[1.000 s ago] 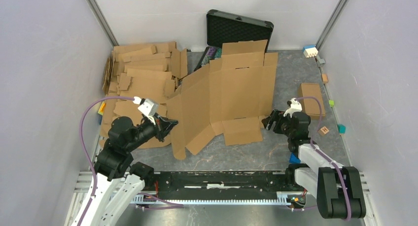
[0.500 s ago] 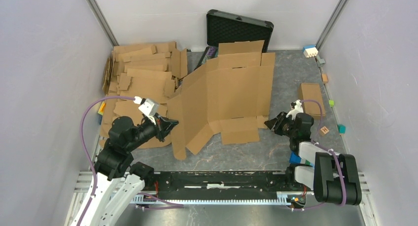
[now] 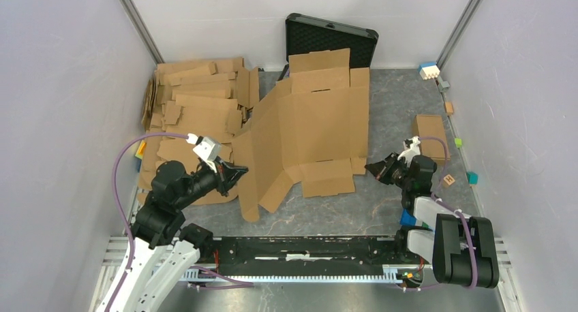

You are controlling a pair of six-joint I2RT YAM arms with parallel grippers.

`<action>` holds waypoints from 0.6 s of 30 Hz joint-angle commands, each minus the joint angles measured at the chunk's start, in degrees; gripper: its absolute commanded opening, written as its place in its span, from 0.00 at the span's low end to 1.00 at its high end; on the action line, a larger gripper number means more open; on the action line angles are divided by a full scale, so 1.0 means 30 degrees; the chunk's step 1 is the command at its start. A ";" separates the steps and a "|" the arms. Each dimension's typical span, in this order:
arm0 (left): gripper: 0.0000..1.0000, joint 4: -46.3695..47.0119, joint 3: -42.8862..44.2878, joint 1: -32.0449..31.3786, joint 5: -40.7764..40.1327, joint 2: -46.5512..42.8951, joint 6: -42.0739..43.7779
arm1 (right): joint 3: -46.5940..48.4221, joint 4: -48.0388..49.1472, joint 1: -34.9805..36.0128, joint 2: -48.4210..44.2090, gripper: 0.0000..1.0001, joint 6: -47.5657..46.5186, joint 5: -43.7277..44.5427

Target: Fold the paper box

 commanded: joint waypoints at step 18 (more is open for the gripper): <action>0.02 0.0899 -0.0447 -0.0477 0.0241 -0.0625 0.1232 | 0.1020 -0.1402 -0.1395 -0.0705 0.77 -0.2741 0.1746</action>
